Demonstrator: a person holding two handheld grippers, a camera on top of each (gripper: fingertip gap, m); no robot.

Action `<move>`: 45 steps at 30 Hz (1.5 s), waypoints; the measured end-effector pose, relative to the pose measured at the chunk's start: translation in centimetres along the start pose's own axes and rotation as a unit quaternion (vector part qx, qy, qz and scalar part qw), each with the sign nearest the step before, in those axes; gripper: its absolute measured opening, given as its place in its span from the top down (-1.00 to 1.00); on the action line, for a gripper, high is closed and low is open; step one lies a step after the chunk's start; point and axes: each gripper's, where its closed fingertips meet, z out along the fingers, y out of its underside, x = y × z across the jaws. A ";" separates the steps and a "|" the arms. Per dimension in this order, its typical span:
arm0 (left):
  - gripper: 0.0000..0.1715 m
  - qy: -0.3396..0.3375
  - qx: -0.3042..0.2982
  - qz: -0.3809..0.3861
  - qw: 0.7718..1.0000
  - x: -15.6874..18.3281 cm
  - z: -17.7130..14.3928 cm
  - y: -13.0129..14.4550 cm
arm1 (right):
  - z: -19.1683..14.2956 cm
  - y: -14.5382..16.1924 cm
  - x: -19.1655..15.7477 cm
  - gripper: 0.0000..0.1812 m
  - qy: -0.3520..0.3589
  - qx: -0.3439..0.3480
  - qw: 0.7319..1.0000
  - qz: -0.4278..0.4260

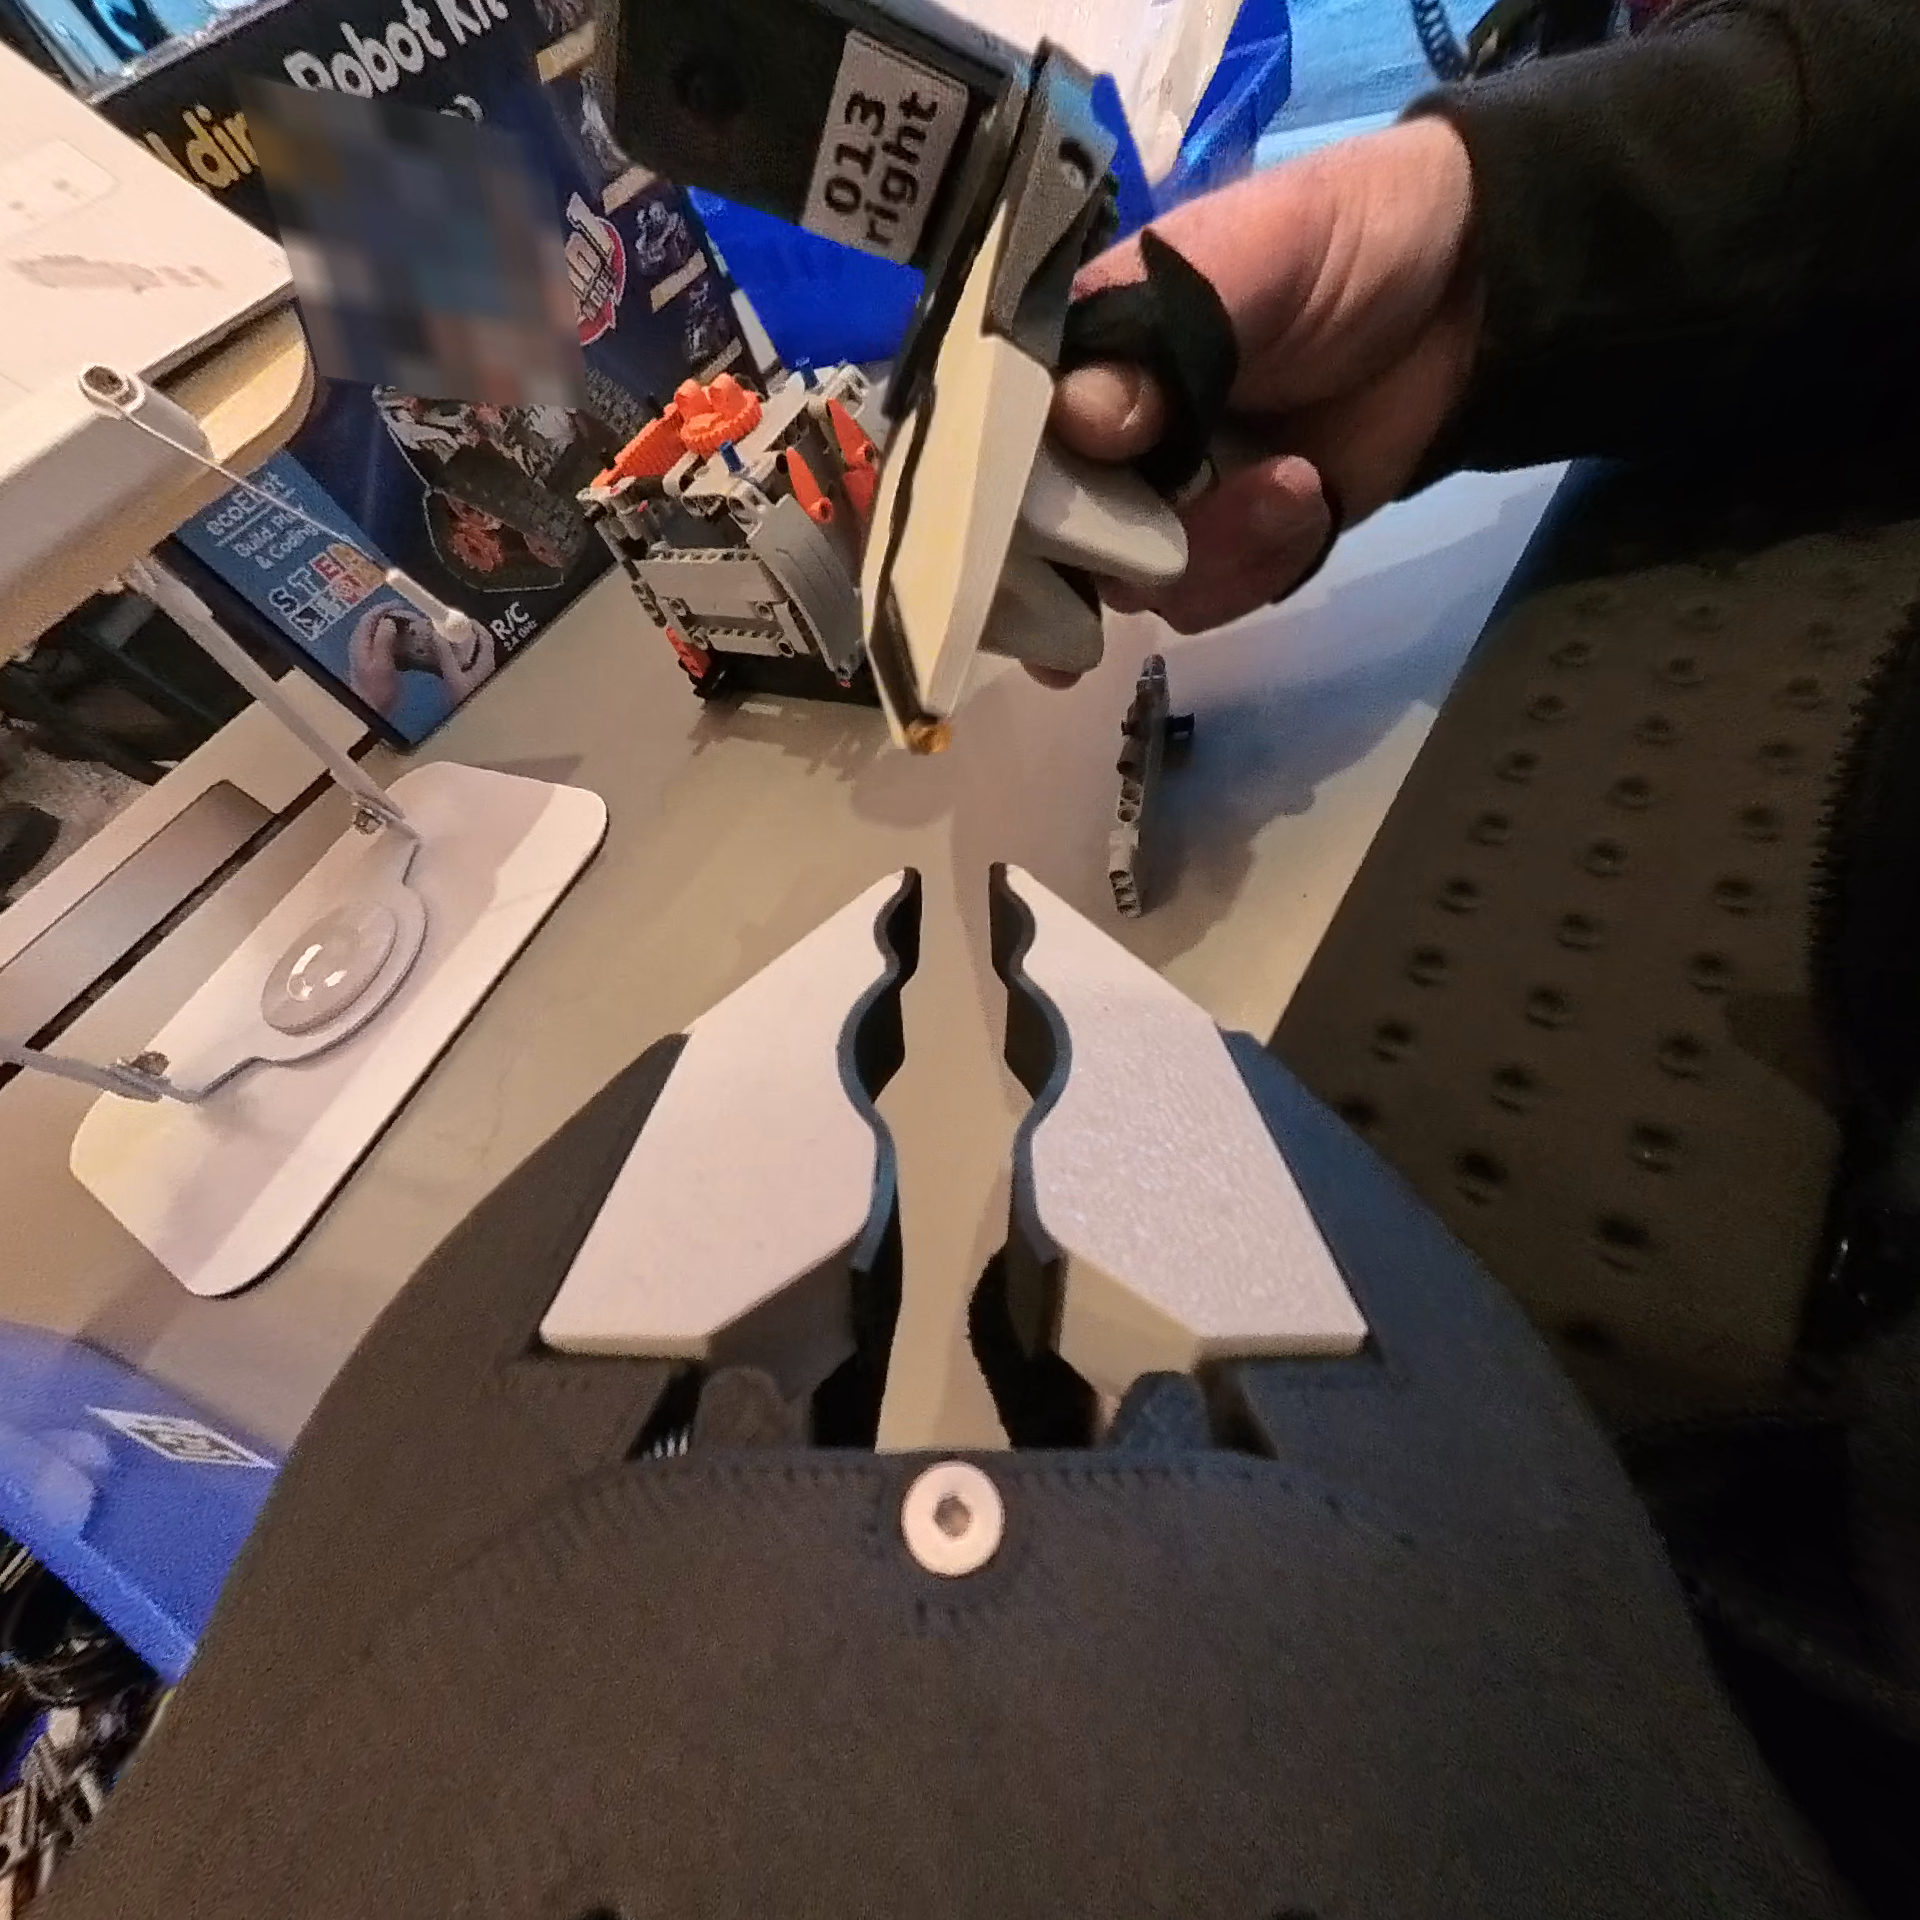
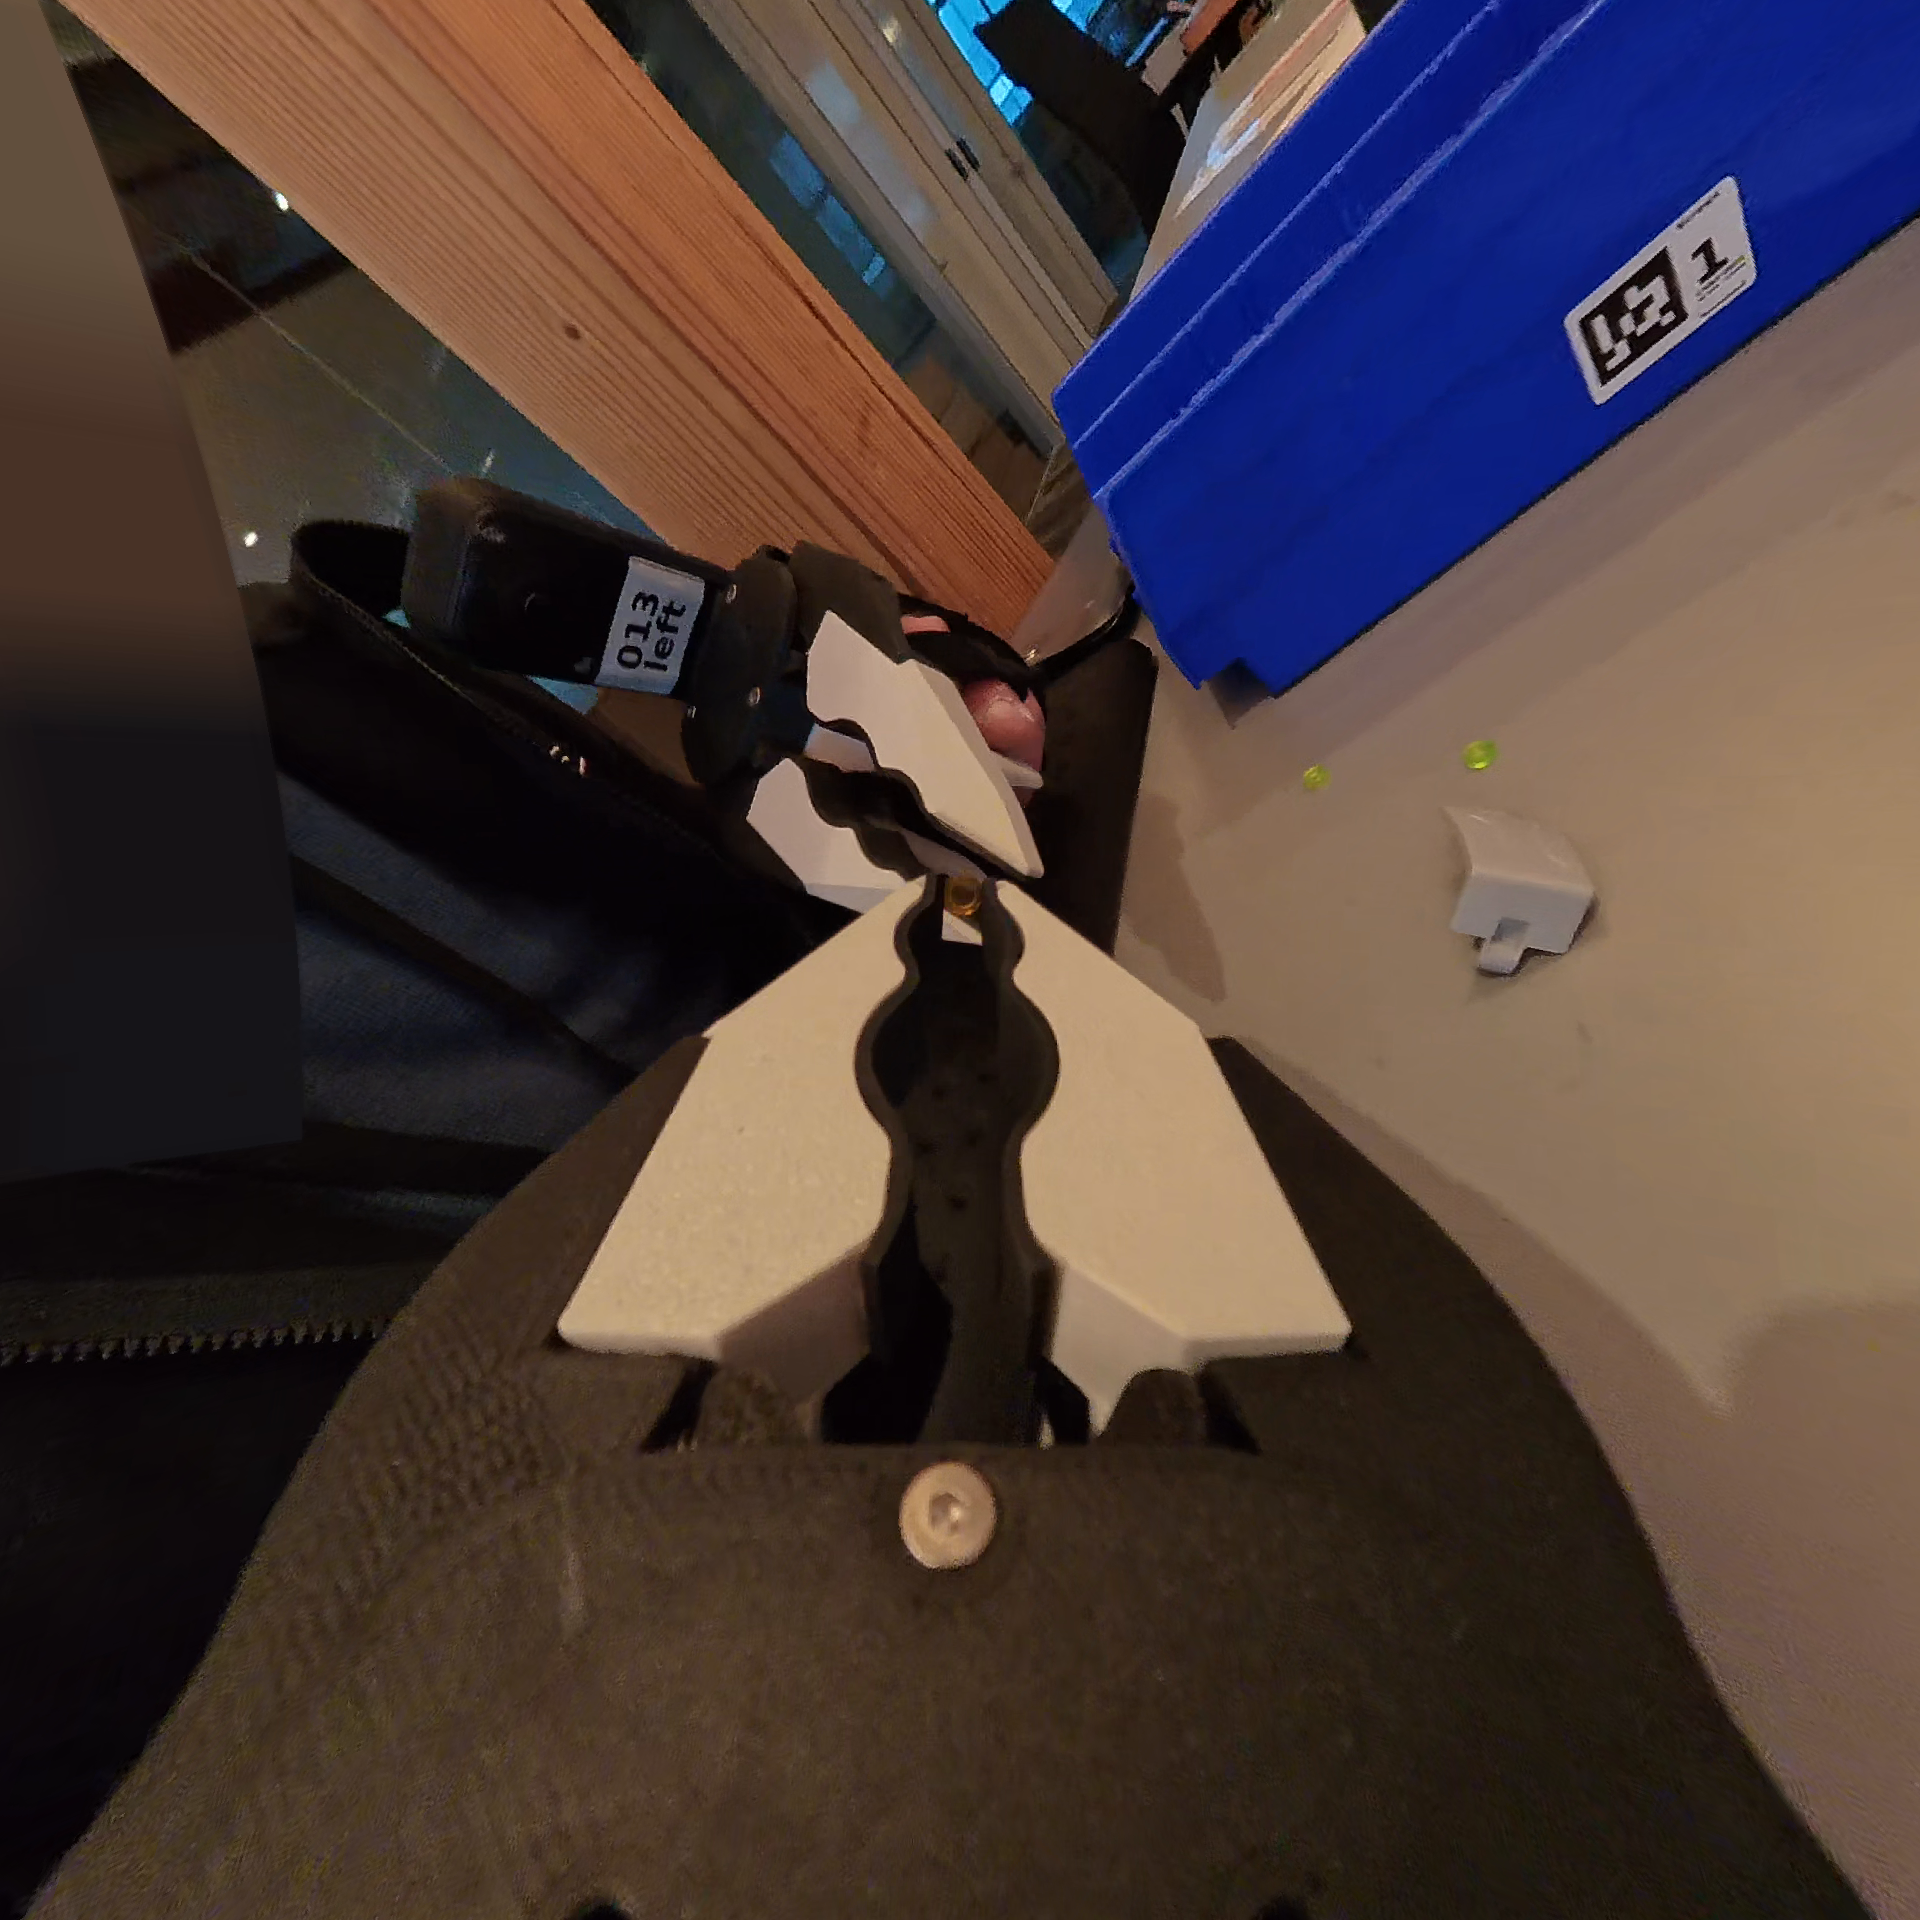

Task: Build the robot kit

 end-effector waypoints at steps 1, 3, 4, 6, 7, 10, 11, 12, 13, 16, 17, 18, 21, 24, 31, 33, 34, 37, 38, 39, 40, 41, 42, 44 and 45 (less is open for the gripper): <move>0.87 -0.004 0.001 0.001 1.000 -0.1 0.1 -0.1 | -0.1 -0.1 0.1 0.95 -0.001 0.005 1.000 0.004; 0.86 -0.001 0.006 0.002 1.000 0.1 0.5 -0.7 | -0.1 -0.5 0.0 0.95 -0.010 0.020 1.000 0.015; 0.86 -0.006 0.009 0.004 1.000 -0.1 0.6 -0.9 | -0.2 -0.7 0.0 0.95 -0.016 0.029 0.999 0.021; 0.85 -0.013 0.015 0.003 1.000 -0.2 1.0 -1.6 | -0.3 -1.2 -0.3 0.95 -0.038 0.048 0.998 0.034; 0.85 -0.020 0.020 -0.001 1.000 -0.4 1.2 -2.0 | -0.5 -1.3 -0.3 0.95 -0.043 0.056 0.997 0.039; 0.85 -0.041 0.035 -0.009 0.999 -1.1 1.4 -3.0 | -0.7 -1.7 -0.7 0.95 -0.064 0.071 0.994 0.048; 0.85 -0.049 0.041 -0.008 0.998 -1.3 1.4 -3.4 | -0.8 -1.8 -0.8 0.95 -0.072 0.075 0.993 0.050; 0.86 -0.056 0.044 -0.005 0.997 -1.6 1.4 -3.7 | -0.8 -1.8 -0.9 0.95 -0.078 0.078 0.993 0.051; 0.87 -0.065 0.045 0.000 0.997 -1.8 1.3 -3.9 | -0.9 -1.9 -0.9 0.95 -0.080 0.082 0.992 0.053; 0.89 -0.072 0.048 0.011 0.996 -2.0 1.3 -4.3 | -1.1 -2.1 -1.0 0.95 -0.087 0.088 0.991 0.058; 0.91 -0.073 0.047 0.018 0.996 -2.0 1.3 -4.3 | -1.2 -2.1 -1.0 0.95 -0.086 0.089 0.991 0.057; 0.93 -0.074 0.048 0.025 0.996 -1.9 1.3 -4.4 | -1.3 -2.2 -1.0 0.95 -0.088 0.090 0.990 0.056; 0.94 -0.079 0.044 0.044 0.995 -1.9 1.3 -4.6 | -1.4 -2.2 -1.1 0.95 -0.090 0.092 0.990 0.057; 0.94 -0.075 0.039 0.059 0.995 -1.8 1.4 -4.6 | -1.5 -2.2 -1.1 0.95 -0.089 0.090 0.990 0.057; 0.95 -0.043 0.022 0.084 0.995 -1.8 1.6 -4.5 | -2.0 -2.1 -1.0 1.00 -0.066 0.087 0.993 0.037; 0.95 -0.045 0.014 0.094 0.994 -1.9 1.8 -4.3 | -1.9 -2.0 -0.9 1.00 -0.055 0.081 0.995 0.032; 0.95 -0.039 0.011 0.097 0.994 -1.8 1.8 -4.2 | -1.9 -1.9 -0.8 1.00 -0.053 0.078 0.995 0.031; 0.95 -0.029 -0.002 0.105 0.994 -1.6 2.1 -3.8 | -1.9 -1.6 -0.3 1.00 -0.034 0.068 0.997 0.029; 0.95 -0.028 -0.006 0.107 0.994 -1.5 2.2 -3.7 | -1.9 -1.5 -0.2 0.99 -0.028 0.065 0.997 0.027; 0.95 -0.028 -0.008 0.111 0.993 -1.5 2.2 -3.6 | -1.9 -1.4 -0.2 0.99 -0.024 0.062 0.998 0.024; 0.95 -0.025 -0.010 0.112 0.993 -1.4 2.3 -3.6 | -2.0 -1.4 -0.1 0.99 -0.018 0.058 0.998 0.021; 0.95 -0.023 -0.012 0.113 0.993 -1.3 2.4 -3.5 | -2.0 -1.3 0.0 0.99 -0.012 0.055 0.998 0.017; 1.00 -0.020 -0.013 0.115 0.993 -1.2 2.4 -3.4 | -2.1 -1.3 0.0 1.00 -0.008 0.054 0.998 0.015; 1.00 -0.013 -0.019 0.116 0.993 -1.1 2.6 -3.2 | -2.2 -1.1 0.3 1.00 0.003 0.046 0.999 0.013; 1.00 -0.008 -0.024 0.117 0.993 -0.9 2.7 -3.0 | -2.2 -0.9 0.4 1.00 0.008 0.042 0.999 0.011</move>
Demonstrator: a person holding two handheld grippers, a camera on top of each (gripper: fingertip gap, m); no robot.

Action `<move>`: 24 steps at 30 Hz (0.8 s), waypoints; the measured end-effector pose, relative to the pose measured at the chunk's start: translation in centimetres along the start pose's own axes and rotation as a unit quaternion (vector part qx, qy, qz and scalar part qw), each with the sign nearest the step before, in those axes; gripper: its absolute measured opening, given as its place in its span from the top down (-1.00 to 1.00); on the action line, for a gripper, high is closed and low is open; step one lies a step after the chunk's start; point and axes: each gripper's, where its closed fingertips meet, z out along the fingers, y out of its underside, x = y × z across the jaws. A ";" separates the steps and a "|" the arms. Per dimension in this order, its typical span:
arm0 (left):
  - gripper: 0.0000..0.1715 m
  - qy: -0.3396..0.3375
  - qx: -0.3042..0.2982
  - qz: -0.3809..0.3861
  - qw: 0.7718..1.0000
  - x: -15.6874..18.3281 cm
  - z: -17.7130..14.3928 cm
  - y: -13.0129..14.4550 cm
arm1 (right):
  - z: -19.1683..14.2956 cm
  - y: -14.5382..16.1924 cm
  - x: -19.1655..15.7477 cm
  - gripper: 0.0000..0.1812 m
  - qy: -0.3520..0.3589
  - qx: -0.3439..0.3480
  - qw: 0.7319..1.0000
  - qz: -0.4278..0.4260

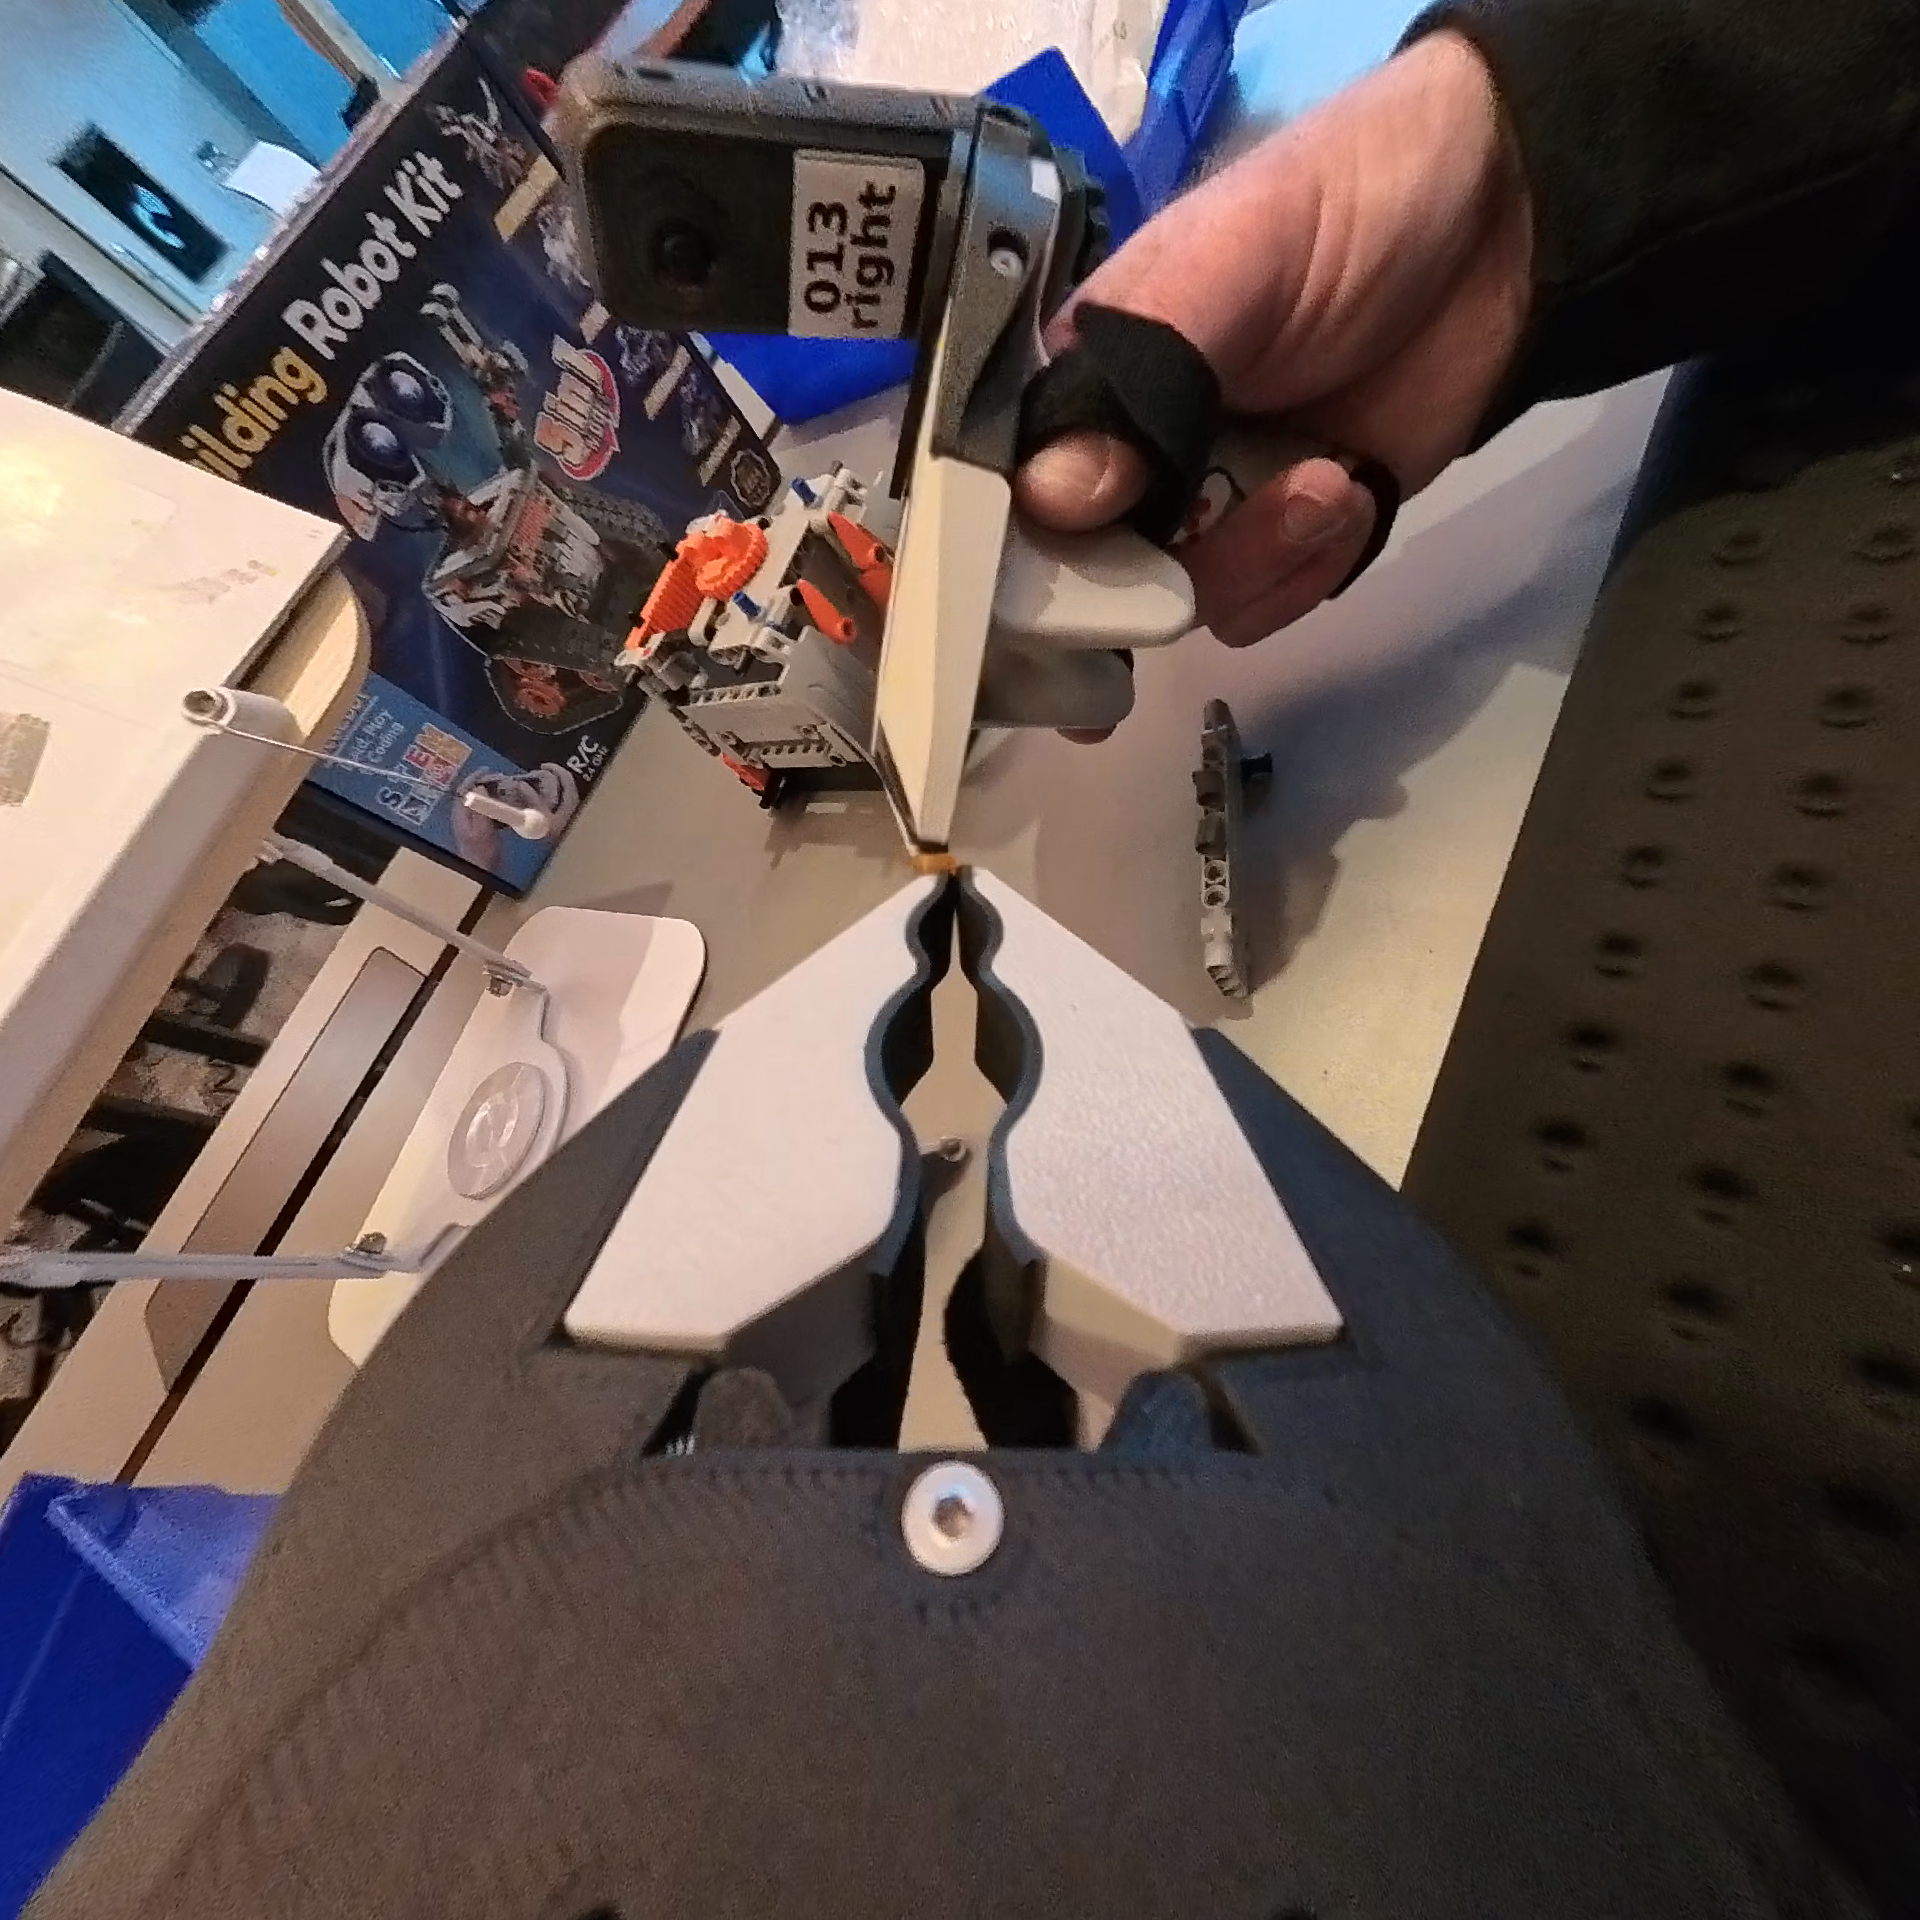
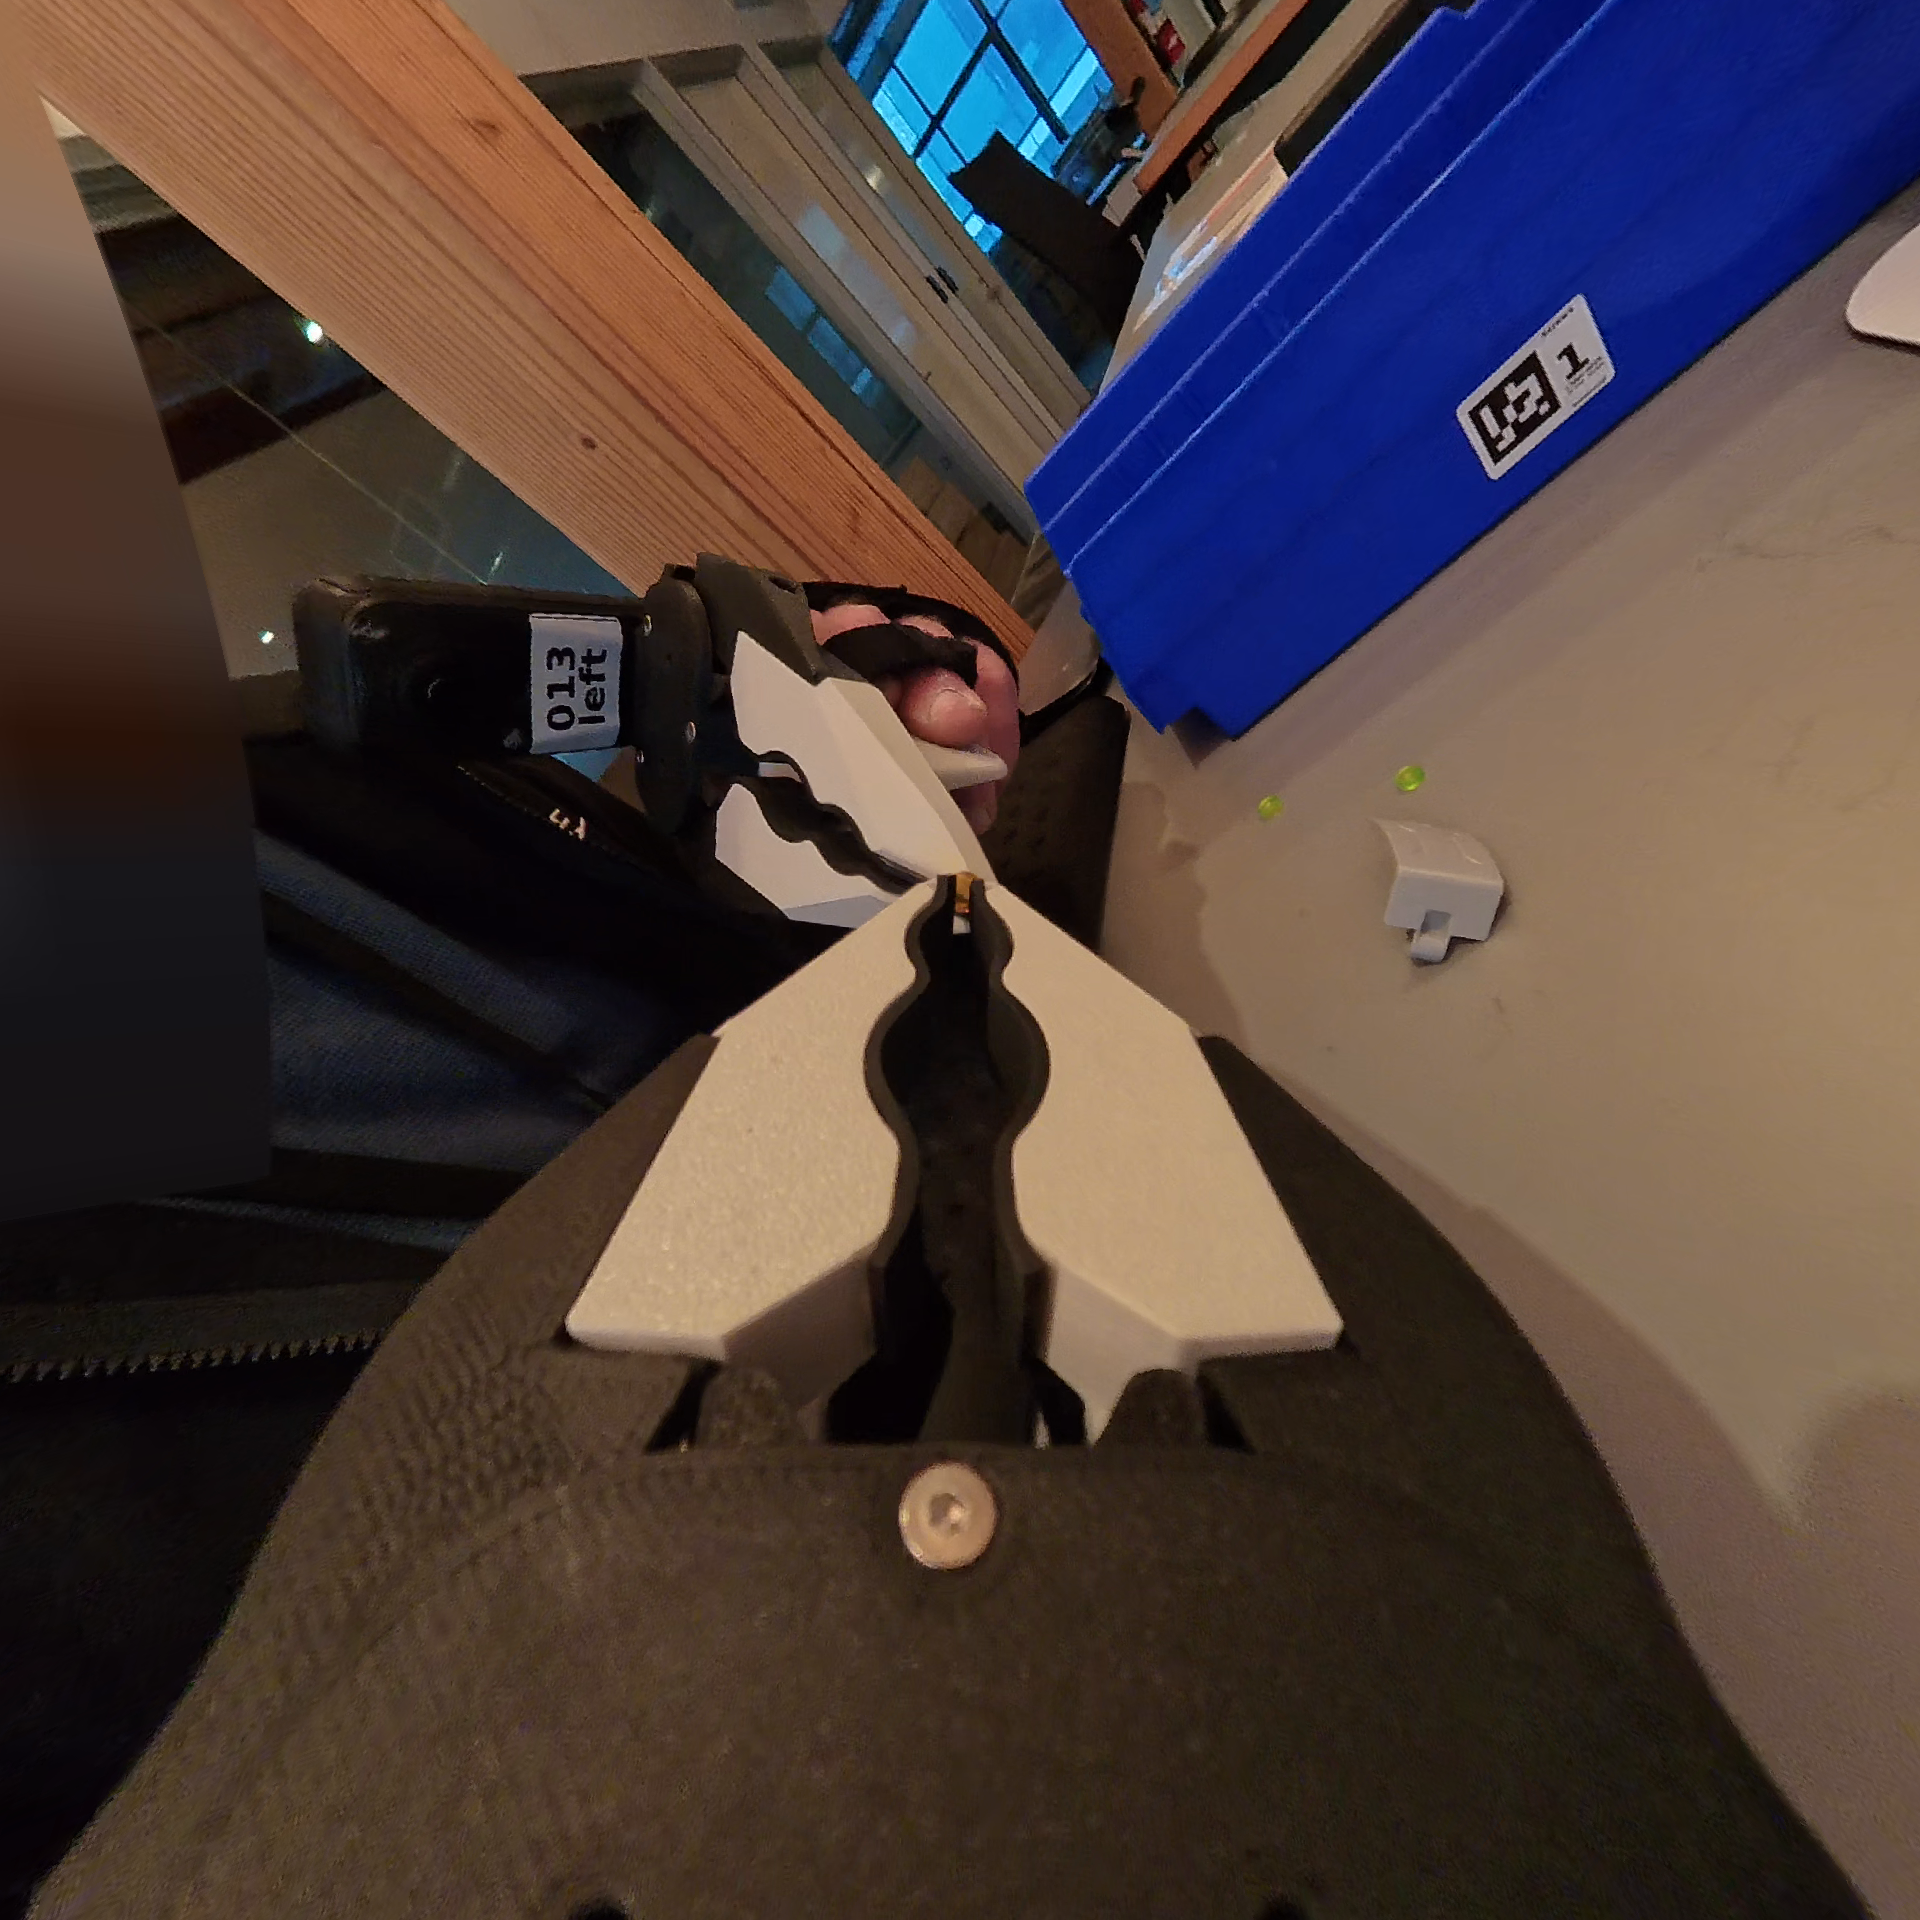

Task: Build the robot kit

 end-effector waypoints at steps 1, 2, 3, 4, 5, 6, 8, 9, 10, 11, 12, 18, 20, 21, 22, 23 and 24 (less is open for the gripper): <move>1.00 0.000 -0.004 0.003 1.000 0.1 0.2 0.2 | 0.1 0.2 0.1 1.00 0.003 -0.004 1.000 0.001; 1.00 0.000 -0.009 0.005 1.000 0.1 0.3 0.4 | 0.1 0.3 0.3 1.00 0.010 -0.008 1.000 0.001; 1.00 0.000 -0.012 0.006 1.000 0.2 0.4 0.5 | 0.0 0.4 0.4 1.00 0.013 -0.011 1.000 0.001; 1.00 0.001 -0.010 0.005 1.000 0.2 0.4 0.5 | 0.0 0.5 0.5 1.00 0.014 -0.012 1.000 0.001; 1.00 -0.001 -0.009 0.005 1.000 0.1 0.4 0.4 | 0.0 0.6 0.6 1.00 0.017 -0.017 1.000 0.002; 1.00 0.001 -0.010 0.005 1.000 0.2 0.4 0.5 | 0.0 0.7 0.7 1.00 0.020 -0.019 1.000 0.000; 1.00 0.007 -0.009 0.003 1.000 0.3 0.5 0.6 | -0.1 0.9 0.7 1.00 0.026 -0.027 0.999 -0.006; 1.00 0.008 -0.010 0.005 1.000 0.4 0.5 0.6 | -0.1 1.0 0.8 1.00 0.030 -0.030 0.999 -0.008; 1.00 0.013 -0.012 0.008 1.000 0.5 0.6 0.7 | -0.1 1.1 0.8 1.00 0.033 -0.035 0.999 -0.012; 1.00 0.015 -0.014 0.012 1.000 0.7 0.6 0.8 | -0.1 1.3 0.9 1.00 0.038 -0.041 0.998 -0.017; 1.00 0.014 -0.016 0.016 1.000 0.7 0.7 0.8 | -0.1 1.4 1.0 0.99 0.045 -0.044 0.998 -0.022; 1.00 0.013 -0.027 0.036 0.999 0.8 0.8 1.0 | 0.0 2.0 1.2 0.95 0.070 -0.069 0.994 -0.045; 1.00 0.013 -0.033 0.047 0.998 0.9 0.8 1.1 | 0.1 2.1 1.2 1.00 0.075 -0.074 0.993 -0.053; 1.00 0.014 -0.037 0.052 0.998 0.9 0.9 1.2 | 0.1 2.2 1.3 1.00 0.081 -0.078 0.992 -0.058; 1.00 0.015 -0.040 0.054 0.998 0.9 1.0 1.3 | 0.1 2.2 1.4 1.00 0.087 -0.081 0.991 -0.065; 1.00 0.017 -0.040 0.053 0.998 0.9 1.0 1.3 | 0.0 2.2 1.5 1.00 0.093 -0.084 0.989 -0.072; 1.00 0.019 -0.039 0.051 0.998 1.0 1.0 1.3 | 0.0 2.3 1.5 1.00 0.098 -0.087 0.988 -0.079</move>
